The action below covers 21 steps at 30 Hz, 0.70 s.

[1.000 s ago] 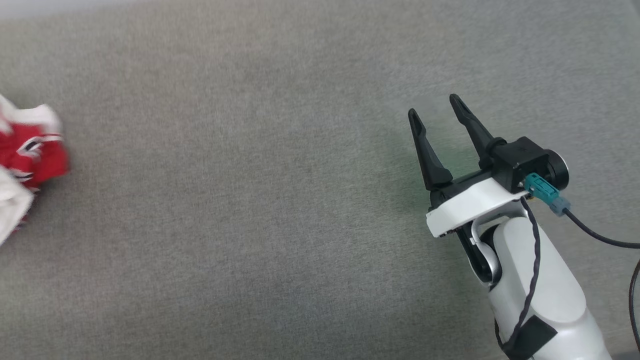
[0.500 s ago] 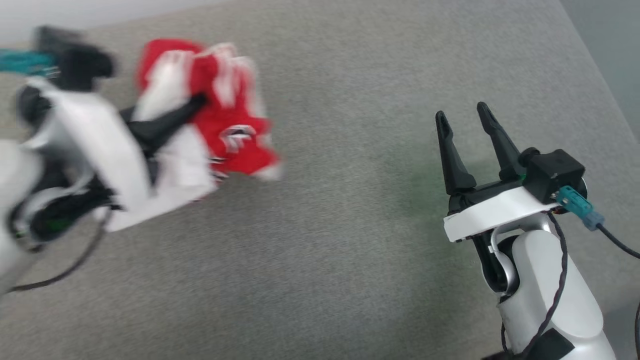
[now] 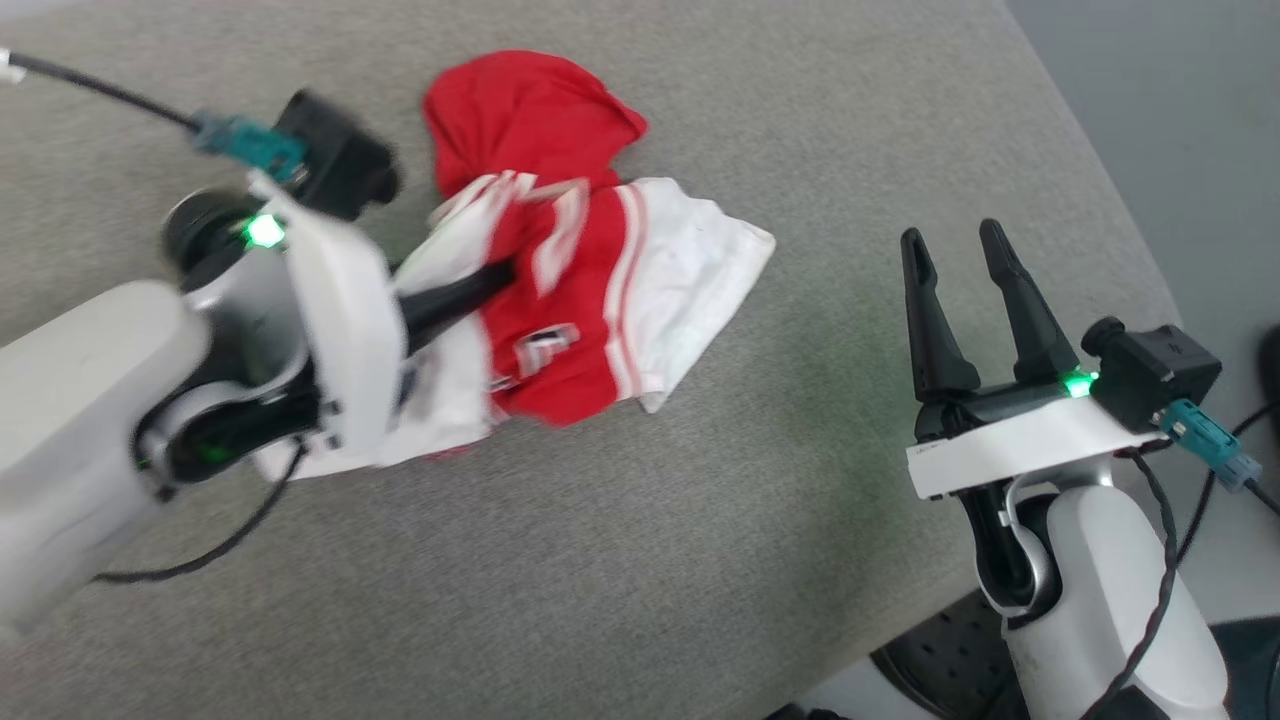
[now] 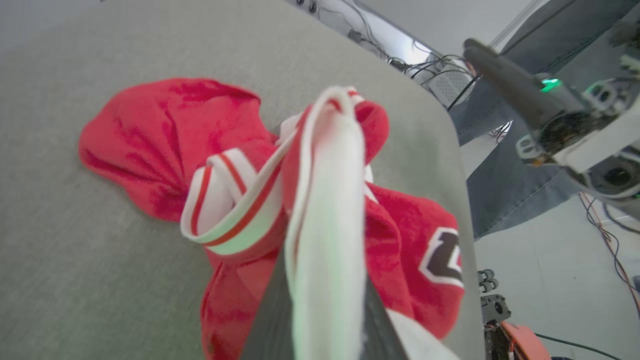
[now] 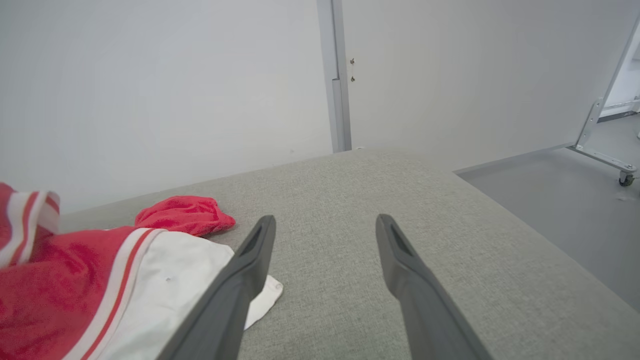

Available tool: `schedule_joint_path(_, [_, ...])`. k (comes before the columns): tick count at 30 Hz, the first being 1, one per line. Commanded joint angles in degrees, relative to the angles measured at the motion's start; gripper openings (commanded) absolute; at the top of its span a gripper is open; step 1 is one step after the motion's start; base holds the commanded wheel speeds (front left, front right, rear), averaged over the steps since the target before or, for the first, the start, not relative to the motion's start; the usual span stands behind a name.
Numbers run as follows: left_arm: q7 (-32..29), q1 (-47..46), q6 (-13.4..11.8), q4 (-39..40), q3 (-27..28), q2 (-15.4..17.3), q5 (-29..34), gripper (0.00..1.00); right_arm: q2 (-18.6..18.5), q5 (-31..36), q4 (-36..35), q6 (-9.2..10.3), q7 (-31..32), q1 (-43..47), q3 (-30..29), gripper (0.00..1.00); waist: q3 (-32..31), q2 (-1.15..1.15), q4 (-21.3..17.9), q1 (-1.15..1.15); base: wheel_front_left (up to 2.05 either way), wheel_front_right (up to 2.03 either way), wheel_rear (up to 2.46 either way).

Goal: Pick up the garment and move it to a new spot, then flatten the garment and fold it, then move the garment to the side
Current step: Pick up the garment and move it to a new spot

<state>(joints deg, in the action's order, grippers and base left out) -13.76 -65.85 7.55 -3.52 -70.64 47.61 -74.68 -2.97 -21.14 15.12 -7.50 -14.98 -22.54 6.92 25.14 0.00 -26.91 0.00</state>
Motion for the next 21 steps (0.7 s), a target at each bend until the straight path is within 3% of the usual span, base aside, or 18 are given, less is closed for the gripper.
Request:
schedule_joint_path(1, [-0.7, 1.1, -0.1, -0.9, -0.6, 1.1, -0.4, 0.0, 0.1, -0.4, -0.4, 0.02, -0.3, 0.7, -0.2, 1.0, 1.4, 0.0, -1.7, 0.0, 0.0, 0.0, 0.0])
schedule_joint_path(10, [-5.7, 4.3, -0.2, -7.7, -2.7, 7.9, 0.9, 0.0, 0.0, -2.8, -1.4, 0.02, -0.3, 2.5, 0.1, 1.0, 2.5, 0.0, -3.6, 0.0, 0.0, 0.0, 0.0])
schedule_joint_path(17, [-8.5, 6.8, -0.4, -9.5, -3.6, 7.3, 7.4, 0.02, 0.0, -3.4, -2.3, 0.02, -0.3, 2.1, 0.7, 1.0, 3.3, 0.0, -4.0, 0.0, 0.0, 0.0, 0.0])
schedule_joint_path(19, [-8.1, 6.9, -0.3, -9.2, -3.7, 6.5, 8.3, 0.33, 0.0, -2.9, -2.4, 0.02, -0.3, 2.0, 0.5, 1.0, 3.2, 0.0, -3.8, 0.0, 0.0, 0.0, 0.0])
schedule_joint_path(21, [-6.5, 5.9, -0.3, -8.8, -3.6, 5.6, 9.0, 1.0, 0.0, -2.3, -2.2, 0.02, -0.3, 1.7, 0.3, 1.0, 2.8, 0.0, -3.2, 0.0, 0.0, 0.0, 0.0])
